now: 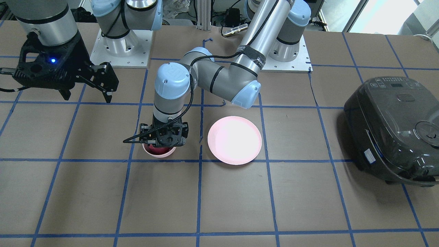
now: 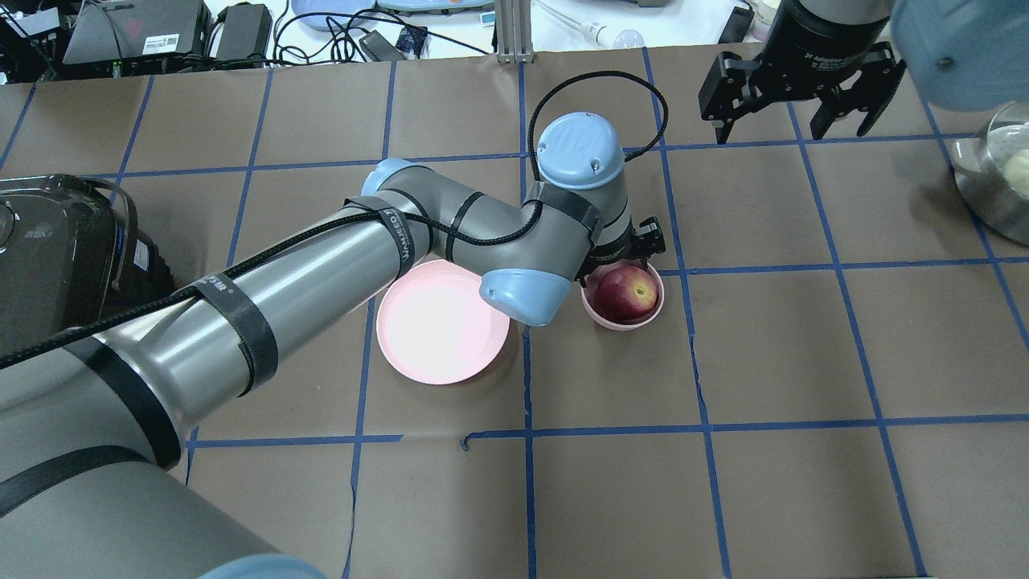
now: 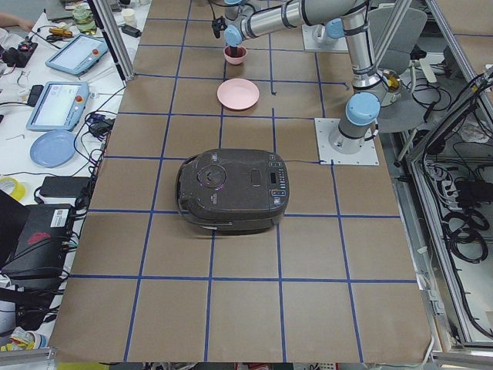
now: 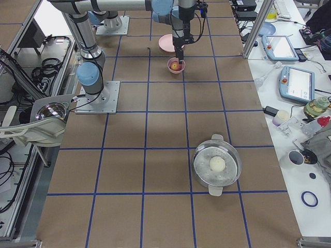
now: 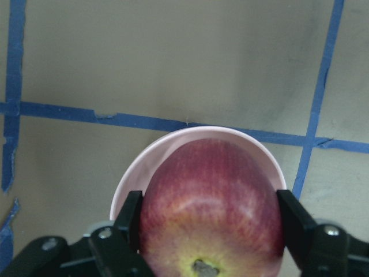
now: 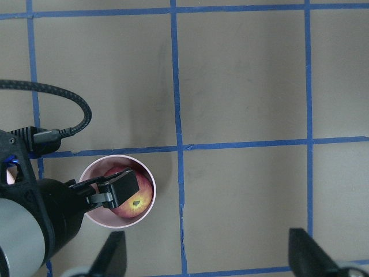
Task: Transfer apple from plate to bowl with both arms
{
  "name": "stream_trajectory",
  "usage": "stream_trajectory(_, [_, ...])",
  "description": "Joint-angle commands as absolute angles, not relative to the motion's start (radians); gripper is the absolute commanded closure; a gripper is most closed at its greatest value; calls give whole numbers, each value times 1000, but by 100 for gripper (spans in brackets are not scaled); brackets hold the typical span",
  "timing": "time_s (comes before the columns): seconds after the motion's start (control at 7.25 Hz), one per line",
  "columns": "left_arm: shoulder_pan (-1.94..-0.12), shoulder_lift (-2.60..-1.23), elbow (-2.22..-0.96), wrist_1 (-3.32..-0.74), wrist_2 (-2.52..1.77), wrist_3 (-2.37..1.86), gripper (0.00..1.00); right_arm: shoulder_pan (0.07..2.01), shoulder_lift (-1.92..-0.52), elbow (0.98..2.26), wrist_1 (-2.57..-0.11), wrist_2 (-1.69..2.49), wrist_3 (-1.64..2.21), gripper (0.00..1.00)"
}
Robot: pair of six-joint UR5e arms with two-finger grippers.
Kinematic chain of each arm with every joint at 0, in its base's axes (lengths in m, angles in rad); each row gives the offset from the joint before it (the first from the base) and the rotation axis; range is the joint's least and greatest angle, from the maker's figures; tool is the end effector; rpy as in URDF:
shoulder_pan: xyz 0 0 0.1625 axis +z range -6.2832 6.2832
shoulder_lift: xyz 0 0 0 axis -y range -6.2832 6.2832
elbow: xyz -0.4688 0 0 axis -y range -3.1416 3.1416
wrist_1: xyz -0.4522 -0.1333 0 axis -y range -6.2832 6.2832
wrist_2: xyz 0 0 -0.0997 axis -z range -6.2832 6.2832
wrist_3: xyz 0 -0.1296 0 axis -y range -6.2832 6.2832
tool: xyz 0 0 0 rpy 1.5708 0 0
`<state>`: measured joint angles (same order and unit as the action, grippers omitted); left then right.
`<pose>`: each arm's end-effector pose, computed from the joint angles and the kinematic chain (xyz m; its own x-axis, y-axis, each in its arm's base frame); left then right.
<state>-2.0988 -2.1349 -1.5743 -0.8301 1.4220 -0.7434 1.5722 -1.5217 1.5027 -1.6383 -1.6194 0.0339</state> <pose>-0.5107 -0.5729 0.2065 -0.9553 -0.1929 0.2241 -0.2041 0.9785 -0.0280 0.1278 -0.5855 0.5190 -0.9983 0.0366 0.0454 0.0325 0.9956 -0.0880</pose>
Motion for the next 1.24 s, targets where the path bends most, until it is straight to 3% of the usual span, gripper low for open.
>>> stream_trajectory(0.0, [-2099, -2109, -1575, -839, 1427, -735, 0, 1572, -1522, 1503, -1638, -1618, 35, 0])
stream_trajectory(0.28, [-2022, -2047, -1585, -871, 1431, -648, 0, 1572, -1522, 1502, -1640, -1617, 35, 0])
stream_trajectory(1.1, [-1599, -1743, -1588, -1317, 1542, 76, 0, 1572, -1522, 1502, -1640, -1618, 34, 0])
